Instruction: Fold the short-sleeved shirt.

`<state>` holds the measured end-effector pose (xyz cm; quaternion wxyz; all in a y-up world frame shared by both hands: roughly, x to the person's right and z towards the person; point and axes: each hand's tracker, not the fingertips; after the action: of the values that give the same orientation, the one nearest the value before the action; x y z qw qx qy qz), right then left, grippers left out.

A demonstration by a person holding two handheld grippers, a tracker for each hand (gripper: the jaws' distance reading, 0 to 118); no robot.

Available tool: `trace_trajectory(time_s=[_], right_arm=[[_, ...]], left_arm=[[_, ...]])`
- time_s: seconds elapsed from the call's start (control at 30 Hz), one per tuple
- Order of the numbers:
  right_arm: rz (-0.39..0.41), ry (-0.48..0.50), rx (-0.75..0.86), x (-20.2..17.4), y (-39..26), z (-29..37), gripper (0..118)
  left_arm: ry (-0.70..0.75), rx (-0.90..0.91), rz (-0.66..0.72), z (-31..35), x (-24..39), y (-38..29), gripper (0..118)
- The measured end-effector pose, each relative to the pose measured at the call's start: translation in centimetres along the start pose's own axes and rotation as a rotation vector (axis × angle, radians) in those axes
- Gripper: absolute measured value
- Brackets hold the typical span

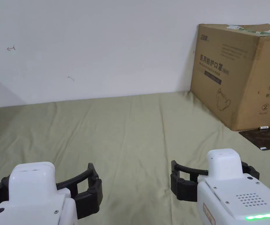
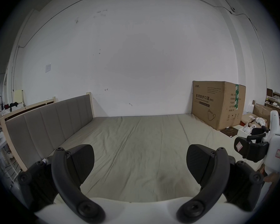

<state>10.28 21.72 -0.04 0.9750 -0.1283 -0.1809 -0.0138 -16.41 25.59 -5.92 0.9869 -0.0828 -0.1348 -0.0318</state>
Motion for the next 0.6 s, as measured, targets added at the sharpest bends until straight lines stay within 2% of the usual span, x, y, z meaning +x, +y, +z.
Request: trace_trajectory(time_s=[0.3,0.6], right_arm=[[-0.036,-0.007,0.12,0.2,0.1,1.1,118],[-0.035,-0.004,0.111,0.3,0.4,1.1,118]], left_arm=[[0.015,-0.009,-0.008,-0.1,-0.1,-0.1,115],[0.03,-0.003,-0.005,0.0,-0.2,0.0,115]])
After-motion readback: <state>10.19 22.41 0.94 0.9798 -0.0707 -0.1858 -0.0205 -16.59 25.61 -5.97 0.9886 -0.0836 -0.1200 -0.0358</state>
